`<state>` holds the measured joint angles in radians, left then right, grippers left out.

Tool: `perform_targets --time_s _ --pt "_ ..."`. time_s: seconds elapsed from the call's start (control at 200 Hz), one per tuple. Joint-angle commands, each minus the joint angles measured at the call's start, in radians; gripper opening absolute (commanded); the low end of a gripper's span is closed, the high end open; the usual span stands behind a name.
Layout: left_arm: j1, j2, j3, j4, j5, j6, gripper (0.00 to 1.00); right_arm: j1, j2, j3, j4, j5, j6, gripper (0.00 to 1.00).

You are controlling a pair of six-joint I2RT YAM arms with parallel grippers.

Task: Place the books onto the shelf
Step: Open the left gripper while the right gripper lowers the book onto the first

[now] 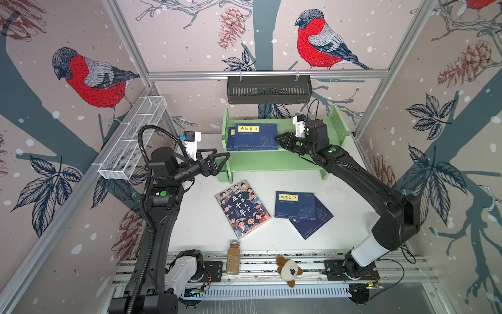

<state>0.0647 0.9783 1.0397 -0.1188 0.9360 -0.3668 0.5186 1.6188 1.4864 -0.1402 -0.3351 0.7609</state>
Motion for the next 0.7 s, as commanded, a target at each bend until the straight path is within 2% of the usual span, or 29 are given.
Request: perform_targets --time_s 0.0,0.455,0.695 --pt "0.002 0.002 -0.001 0.023 -0.015 0.017 0.98 0.007 0.001 0.001 0.044 -0.015 0.012 0.28" --pt "0.001 -0.004 -0.01 -0.005 -0.07 0.059 0.98 0.014 0.021 0.016 0.055 -0.029 0.023 0.26" --pt "0.001 -0.005 -0.013 -0.041 -0.193 0.143 0.98 0.024 0.036 0.033 0.056 -0.031 0.028 0.25"
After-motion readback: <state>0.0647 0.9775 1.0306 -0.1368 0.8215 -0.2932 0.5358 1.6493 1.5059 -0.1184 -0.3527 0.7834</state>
